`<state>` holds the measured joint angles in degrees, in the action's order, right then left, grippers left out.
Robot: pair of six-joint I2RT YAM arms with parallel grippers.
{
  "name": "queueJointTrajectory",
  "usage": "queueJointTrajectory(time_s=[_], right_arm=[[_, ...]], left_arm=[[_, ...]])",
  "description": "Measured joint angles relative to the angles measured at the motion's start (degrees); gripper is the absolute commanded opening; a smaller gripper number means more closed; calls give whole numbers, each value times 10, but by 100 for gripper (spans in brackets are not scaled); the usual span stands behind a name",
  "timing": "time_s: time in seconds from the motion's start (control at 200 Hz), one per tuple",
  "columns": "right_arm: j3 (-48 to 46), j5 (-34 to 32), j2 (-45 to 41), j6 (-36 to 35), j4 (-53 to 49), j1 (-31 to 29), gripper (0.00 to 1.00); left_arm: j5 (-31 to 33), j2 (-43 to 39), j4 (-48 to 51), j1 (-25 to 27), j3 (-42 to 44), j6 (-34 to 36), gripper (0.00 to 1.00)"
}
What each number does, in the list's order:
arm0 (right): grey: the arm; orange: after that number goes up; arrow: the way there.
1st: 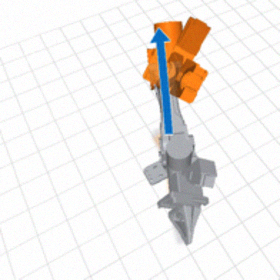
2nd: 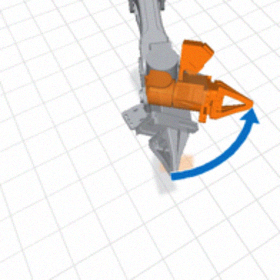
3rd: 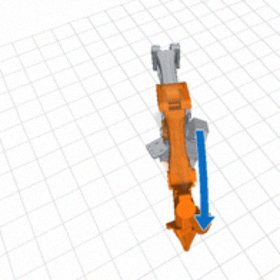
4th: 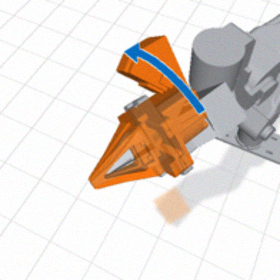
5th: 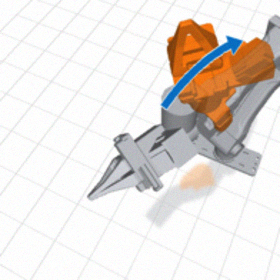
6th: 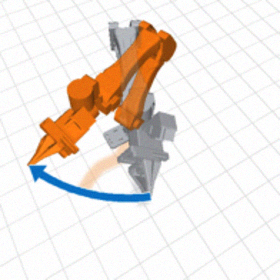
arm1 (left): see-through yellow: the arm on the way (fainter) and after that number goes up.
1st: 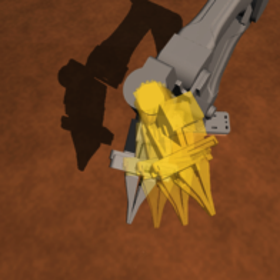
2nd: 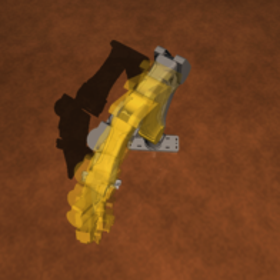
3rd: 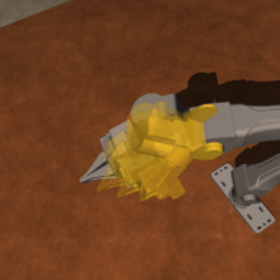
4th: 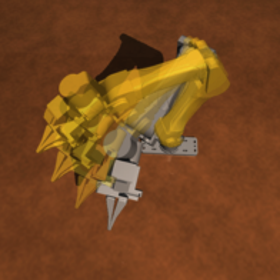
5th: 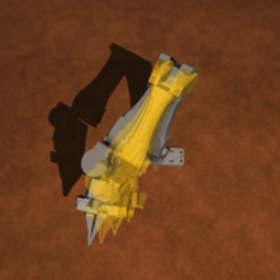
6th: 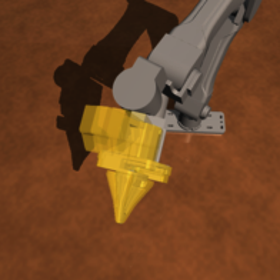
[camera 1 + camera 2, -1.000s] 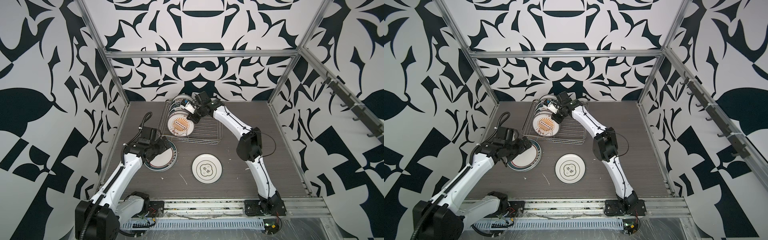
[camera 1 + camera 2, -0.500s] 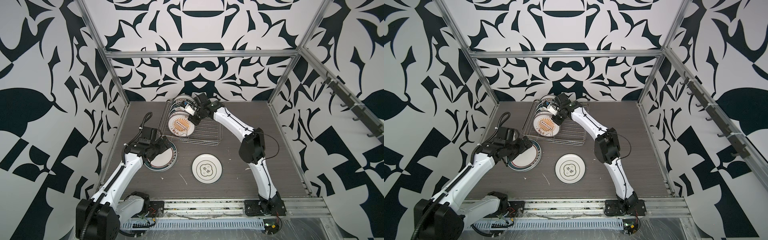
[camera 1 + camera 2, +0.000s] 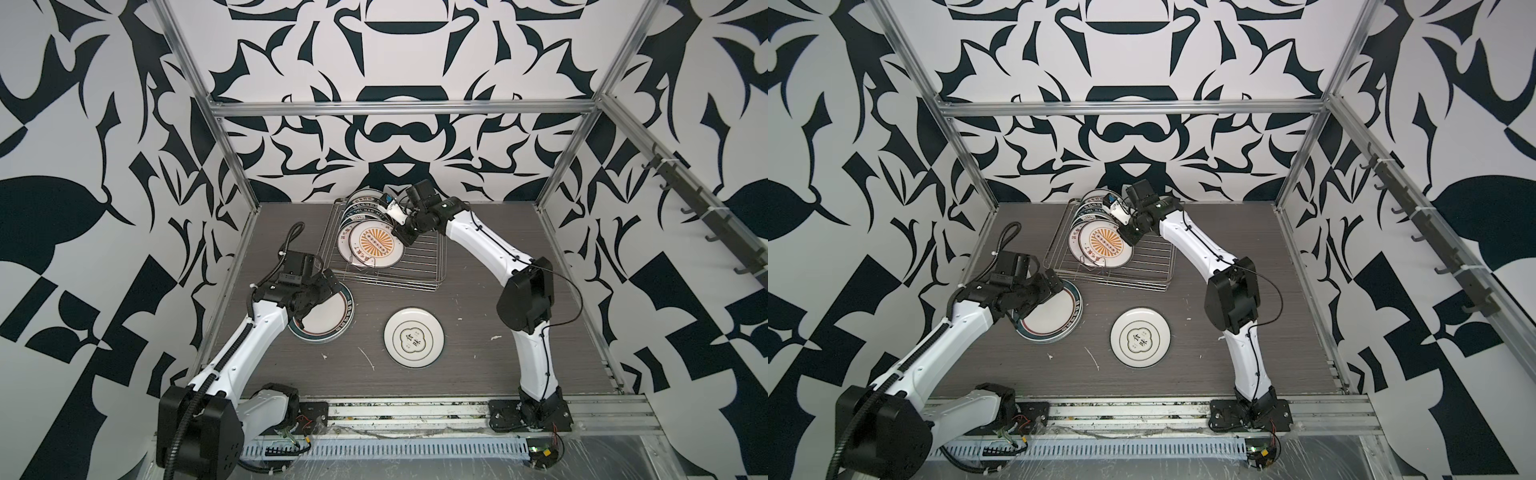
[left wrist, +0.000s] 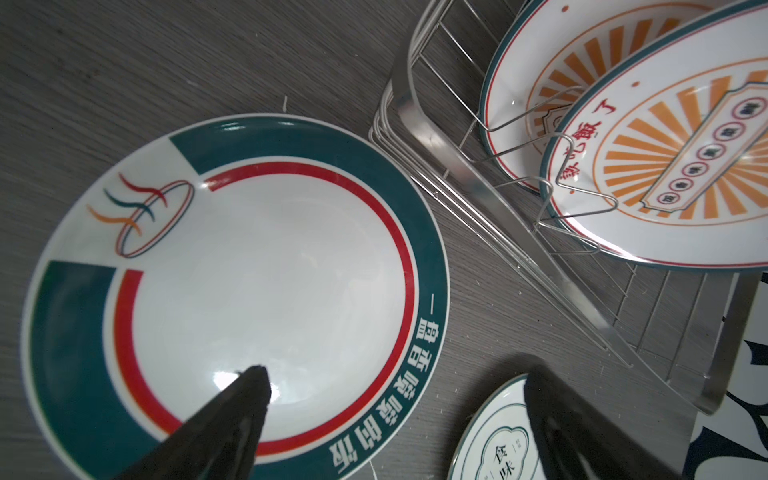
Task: Unload the plates from the dish rack
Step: 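Lift the sunburst plate out of the rack toward the left gripper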
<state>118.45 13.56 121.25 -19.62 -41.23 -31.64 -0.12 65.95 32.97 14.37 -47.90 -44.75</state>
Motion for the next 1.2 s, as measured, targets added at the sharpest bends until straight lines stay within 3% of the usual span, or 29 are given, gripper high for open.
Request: queueJointTrajectory(time_s=[0.33, 0.63, 0.84, 1.08, 1.2], right_arm=[[-48, 2, -68, 31, 10, 30, 0], [-111, 71, -148, 97, 41, 67, 0], [-185, 135, -222, 256, 92, 102, 0], [-355, 206, -298, 488, 219, 116, 0], [-427, 224, -309, 565, 269, 109, 0]], left_arm=[[-40, 13, -41, 0, -7, 0, 97], [-87, 12, -79, 0, -7, -2, 93], [-134, 7, -138, 0, -6, -16, 91], [-203, -2, -254, 0, 23, -59, 87], [-240, 3, -308, 5, 34, -78, 86]])
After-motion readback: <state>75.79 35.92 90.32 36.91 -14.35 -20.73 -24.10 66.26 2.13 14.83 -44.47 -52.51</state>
